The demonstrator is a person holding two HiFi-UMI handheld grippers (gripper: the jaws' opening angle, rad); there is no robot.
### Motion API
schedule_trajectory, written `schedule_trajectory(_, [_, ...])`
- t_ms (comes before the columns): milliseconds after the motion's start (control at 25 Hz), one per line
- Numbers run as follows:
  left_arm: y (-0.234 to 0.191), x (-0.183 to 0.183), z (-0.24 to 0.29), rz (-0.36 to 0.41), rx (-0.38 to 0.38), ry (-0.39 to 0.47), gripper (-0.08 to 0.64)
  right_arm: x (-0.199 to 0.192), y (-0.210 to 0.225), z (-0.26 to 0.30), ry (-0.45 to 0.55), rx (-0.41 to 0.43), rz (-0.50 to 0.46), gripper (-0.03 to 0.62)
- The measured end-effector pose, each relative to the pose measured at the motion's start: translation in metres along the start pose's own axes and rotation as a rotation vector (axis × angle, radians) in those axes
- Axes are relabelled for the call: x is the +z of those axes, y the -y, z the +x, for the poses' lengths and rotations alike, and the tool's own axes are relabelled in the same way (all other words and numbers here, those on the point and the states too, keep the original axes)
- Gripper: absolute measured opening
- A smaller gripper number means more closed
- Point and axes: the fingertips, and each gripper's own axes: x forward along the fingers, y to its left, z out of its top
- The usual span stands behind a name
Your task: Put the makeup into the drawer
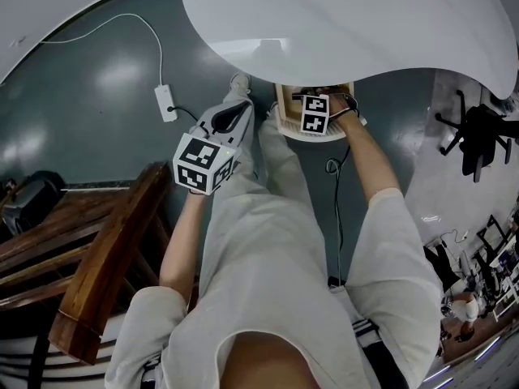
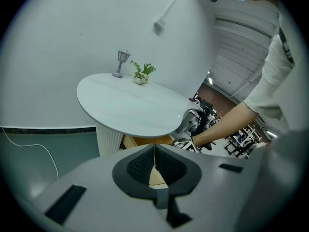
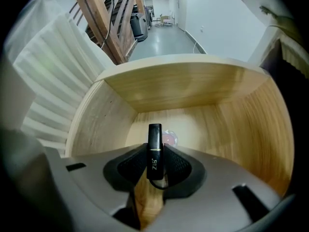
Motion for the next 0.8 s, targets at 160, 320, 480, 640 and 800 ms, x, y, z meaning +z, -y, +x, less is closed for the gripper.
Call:
schedule_trajectory(160, [-0.001,0.000,0.001,0.003,0.000,-0.001,0.014,-0.004,-0.006,0.003,-0.007,0.030,0.012,0.128])
schedule_trajectory(320, [0.000,0.001,0.002,0.007,-0.001,0.002,0.014,-0.004,-0.006,-0.002,0.000,0.034,0.018,0.173])
schedule_trajectory(480, [0.003,0.003,0.002,0.012,-0.004,0.010,0.014,0.001,-0.005,-0.014,0.020,0.006,-0.006,0.178])
schedule_trajectory(640, [0.010,0.007,0.001,0.017,-0.008,0.022,0.014,0.005,-0.004,-0.033,0.047,-0.032,-0.010,0.161])
schedule_trajectory(800, [0.018,0.017,-0.004,0.033,-0.009,0.042,0.014,0.008,-0.003,-0.056,0.071,-0.075,-0.001,0.155])
